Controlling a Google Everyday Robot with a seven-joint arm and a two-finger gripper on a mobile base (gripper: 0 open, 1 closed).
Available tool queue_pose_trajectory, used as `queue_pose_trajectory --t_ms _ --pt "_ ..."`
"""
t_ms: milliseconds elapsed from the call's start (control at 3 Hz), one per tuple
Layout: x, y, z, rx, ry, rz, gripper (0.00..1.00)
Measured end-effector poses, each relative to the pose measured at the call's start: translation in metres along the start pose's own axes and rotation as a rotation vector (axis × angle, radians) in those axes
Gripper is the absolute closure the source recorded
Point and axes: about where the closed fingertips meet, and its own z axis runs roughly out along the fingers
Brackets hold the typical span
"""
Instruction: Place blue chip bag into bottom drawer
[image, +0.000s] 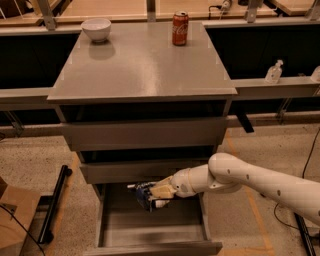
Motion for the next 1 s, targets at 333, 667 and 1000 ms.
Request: queue_pose_trajectory --t_ms 333,667,1000 --pt "0.0 0.002 0.002 -0.018 0.009 -0.003 1.0" --pt "0.018 -0.024 0.023 -0.041 -0.005 0.016 1.0" --pt "0.09 -0.081 0.072 -0.056 -0.035 0.149 1.0"
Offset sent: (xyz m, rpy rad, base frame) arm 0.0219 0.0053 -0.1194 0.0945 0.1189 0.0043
